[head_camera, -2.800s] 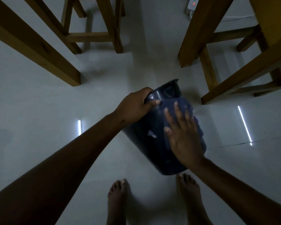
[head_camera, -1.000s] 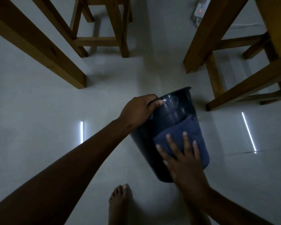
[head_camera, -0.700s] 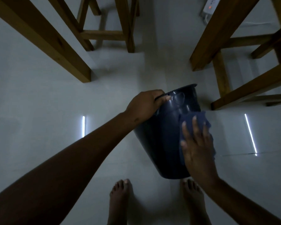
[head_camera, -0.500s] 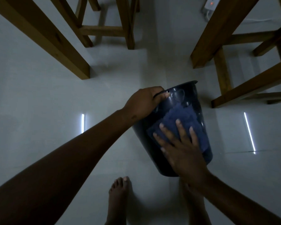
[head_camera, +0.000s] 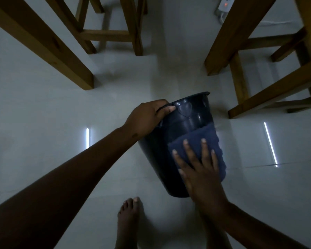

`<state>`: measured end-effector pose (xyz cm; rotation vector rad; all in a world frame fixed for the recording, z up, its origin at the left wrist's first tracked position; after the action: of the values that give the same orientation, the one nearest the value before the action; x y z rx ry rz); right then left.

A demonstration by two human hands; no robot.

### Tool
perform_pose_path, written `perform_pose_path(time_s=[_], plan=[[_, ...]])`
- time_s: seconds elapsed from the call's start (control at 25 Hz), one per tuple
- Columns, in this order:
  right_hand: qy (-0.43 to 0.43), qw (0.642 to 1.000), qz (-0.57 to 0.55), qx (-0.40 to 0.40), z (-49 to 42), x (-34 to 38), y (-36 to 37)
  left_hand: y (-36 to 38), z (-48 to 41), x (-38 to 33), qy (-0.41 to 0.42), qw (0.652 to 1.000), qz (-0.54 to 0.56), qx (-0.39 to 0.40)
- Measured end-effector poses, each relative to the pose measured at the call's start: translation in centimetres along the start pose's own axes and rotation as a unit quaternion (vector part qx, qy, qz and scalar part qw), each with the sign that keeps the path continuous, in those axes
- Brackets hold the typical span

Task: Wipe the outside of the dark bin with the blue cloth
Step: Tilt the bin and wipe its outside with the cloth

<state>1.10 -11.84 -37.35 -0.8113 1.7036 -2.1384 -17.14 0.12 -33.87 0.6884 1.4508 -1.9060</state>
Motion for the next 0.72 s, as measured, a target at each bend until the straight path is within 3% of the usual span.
perform_pose_path(time_s=[0.04,0.12,0.2,0.28,0.32,0.4,0.48,0.52,0.72], plan=[[-0.036,0.999,0.038,-0.011,-1.2,0.5,-0.3,0.1,0.0,-0.3,0.005,1.000,0.002,0.005],[-0.003,0.999,-0.002,-0.044,-4.4,-1.5,-2.1,0.3,-0.1,-0.9,0.011,1.000,-0.004,0.010],[0.132,0.978,-0.155,-0.051,-5.9,-6.3,-2.9,0.0,-0.1,-1.0,0.011,1.000,-0.006,0.003],[0.234,0.943,-0.238,-0.020,-4.1,-8.0,-1.7,-0.1,0.1,-0.7,0.005,1.000,0.000,0.003],[0.223,0.955,-0.197,-0.022,-2.8,-6.9,-1.5,-0.1,0.2,-0.5,0.001,1.000,-0.001,0.003],[0.079,0.996,-0.042,-0.026,-0.6,-1.7,-0.4,-0.1,0.5,0.1,-0.003,1.000,-0.008,0.000],[-0.055,0.996,0.072,-0.028,0.6,1.9,1.0,-0.3,0.4,0.0,0.002,1.000,-0.003,-0.004],[-0.065,0.993,0.089,-0.042,0.1,1.9,0.8,-0.3,0.3,-0.2,0.004,1.000,0.002,-0.005],[0.071,0.991,0.000,-0.111,-3.9,-3.7,-2.6,0.6,1.2,-0.1,-0.001,1.000,0.021,-0.006]])
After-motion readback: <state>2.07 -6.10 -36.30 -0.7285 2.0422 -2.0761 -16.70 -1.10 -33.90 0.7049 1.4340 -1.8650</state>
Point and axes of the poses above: each hand's wrist, its own z-axis away from the middle knuckle, its own y-axis out of the palm, x = y × z, the point moved 8 cm from there along -z, towards the middle knuckle, and after that the axes turned 5 degrees about z, right-handed, at the moved point
